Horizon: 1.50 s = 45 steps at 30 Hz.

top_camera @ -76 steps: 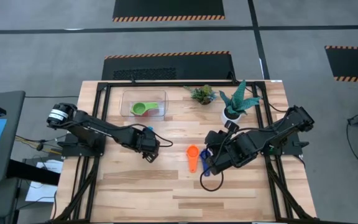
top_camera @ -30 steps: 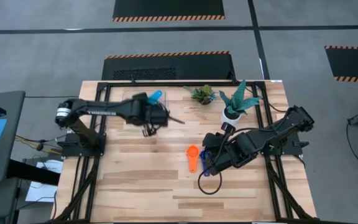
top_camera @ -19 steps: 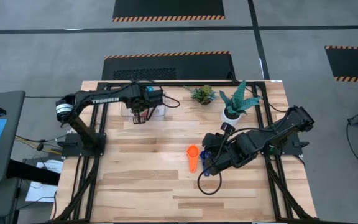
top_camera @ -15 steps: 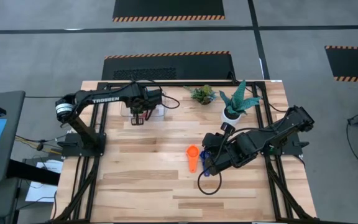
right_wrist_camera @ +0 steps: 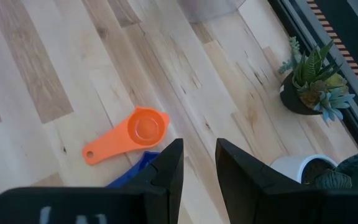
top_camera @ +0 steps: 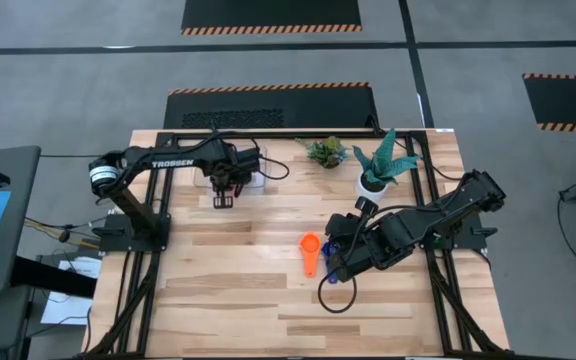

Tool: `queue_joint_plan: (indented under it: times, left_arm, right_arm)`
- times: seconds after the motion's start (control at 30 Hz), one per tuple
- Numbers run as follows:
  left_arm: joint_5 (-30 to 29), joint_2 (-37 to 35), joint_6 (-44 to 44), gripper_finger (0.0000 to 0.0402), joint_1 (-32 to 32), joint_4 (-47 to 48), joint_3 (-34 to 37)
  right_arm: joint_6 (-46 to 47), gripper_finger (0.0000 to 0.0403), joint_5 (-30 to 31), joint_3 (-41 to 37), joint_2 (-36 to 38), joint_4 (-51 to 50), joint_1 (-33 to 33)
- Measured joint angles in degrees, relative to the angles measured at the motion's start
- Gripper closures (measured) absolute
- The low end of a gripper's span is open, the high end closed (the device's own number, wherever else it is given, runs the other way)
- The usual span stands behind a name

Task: Nest measuring cups in basket
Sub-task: Stack the light blue measuring cup on top of the green measuring cup in the transparent bin

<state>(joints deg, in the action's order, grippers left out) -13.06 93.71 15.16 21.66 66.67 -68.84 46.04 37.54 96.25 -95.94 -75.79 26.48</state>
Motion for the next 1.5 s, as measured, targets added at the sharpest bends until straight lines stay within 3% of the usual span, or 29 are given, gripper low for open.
queue_joint_plan:
  times: [0.43, 1.23, 1.5]
  left_arm:
    - [0.8, 0.0, -3.8, 0.0369, 2.9, -2.4, 1.5]
    - [0.0, 0.0, 10.3, 0.0315, 2.9, -3.6, 1.5]
    - [-6.6, 0.0, 8.0, 0.0283, 2.9, -1.6, 1.4]
  right_arm:
    - [0.0, 0.0285, 0.0, 0.0, 0.0, 0.0, 0.1]
    - [0.0, 0.0285, 0.0, 0.0, 0.0, 0.0, 0.1]
    - [0.0, 0.0285, 0.0, 0.0, 0.0, 0.0, 0.1]
